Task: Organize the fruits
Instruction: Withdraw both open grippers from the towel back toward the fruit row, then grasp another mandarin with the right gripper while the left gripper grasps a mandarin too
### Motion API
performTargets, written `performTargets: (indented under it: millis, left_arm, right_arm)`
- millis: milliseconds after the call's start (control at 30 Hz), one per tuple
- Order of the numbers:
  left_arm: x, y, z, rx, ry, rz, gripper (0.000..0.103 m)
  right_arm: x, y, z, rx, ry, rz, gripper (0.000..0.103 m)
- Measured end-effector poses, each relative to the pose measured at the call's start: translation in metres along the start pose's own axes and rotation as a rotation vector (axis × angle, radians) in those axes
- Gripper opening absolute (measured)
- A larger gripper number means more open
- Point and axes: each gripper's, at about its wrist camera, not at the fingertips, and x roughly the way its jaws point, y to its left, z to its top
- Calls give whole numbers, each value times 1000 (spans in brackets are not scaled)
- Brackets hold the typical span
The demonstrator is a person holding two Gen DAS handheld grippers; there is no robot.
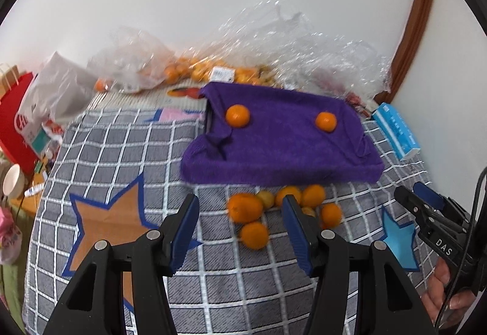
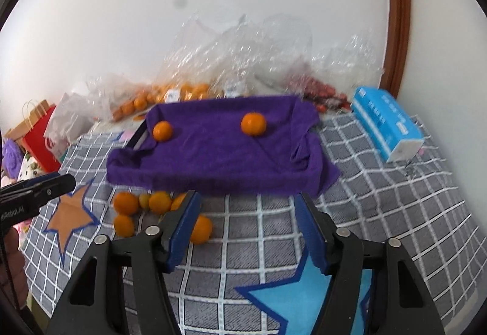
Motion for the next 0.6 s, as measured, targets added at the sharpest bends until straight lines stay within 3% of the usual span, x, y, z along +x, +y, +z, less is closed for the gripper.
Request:
performTargets:
  millis: [167, 600]
  left_arm:
    - [6, 19, -9, -25, 24, 25, 56]
    - [29, 61, -26, -84, 92, 26, 56]
  right_arm:
    - [18, 13, -11, -12, 48, 34, 50]
    - [71, 46, -20, -20, 159, 94, 42]
